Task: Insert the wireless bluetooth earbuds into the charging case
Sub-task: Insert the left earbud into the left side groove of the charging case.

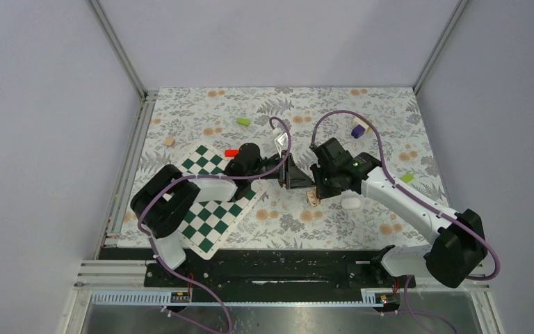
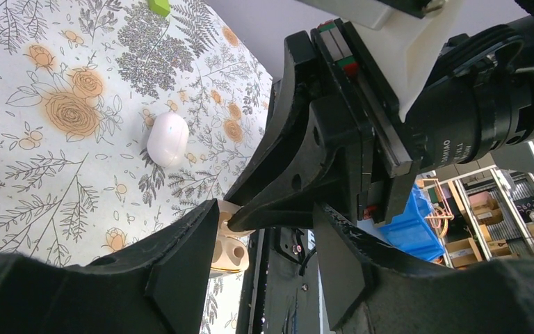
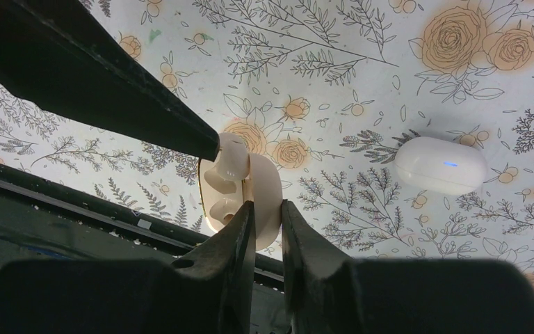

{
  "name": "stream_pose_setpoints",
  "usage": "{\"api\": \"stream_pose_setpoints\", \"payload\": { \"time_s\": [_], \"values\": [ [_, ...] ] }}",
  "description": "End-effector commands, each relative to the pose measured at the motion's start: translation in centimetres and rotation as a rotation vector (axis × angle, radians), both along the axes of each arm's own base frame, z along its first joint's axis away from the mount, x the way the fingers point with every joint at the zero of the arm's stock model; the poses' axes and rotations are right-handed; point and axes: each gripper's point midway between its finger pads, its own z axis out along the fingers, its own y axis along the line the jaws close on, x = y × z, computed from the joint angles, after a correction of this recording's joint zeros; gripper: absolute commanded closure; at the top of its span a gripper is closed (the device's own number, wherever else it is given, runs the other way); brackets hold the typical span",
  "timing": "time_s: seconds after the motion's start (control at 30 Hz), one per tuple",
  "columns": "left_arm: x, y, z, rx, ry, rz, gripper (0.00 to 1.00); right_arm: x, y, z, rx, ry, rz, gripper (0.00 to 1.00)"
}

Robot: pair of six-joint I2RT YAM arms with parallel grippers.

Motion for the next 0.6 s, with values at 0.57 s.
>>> {"api": "stream_pose_setpoints", "payload": {
  "time_s": [0.57],
  "values": [
    [-0.4, 0.2, -0.4, -0.072, 0.016, -0.04, 0.5, 0.3, 0.8, 1.6, 0.033, -0.022, 0.019, 1.0]
  ]
}}
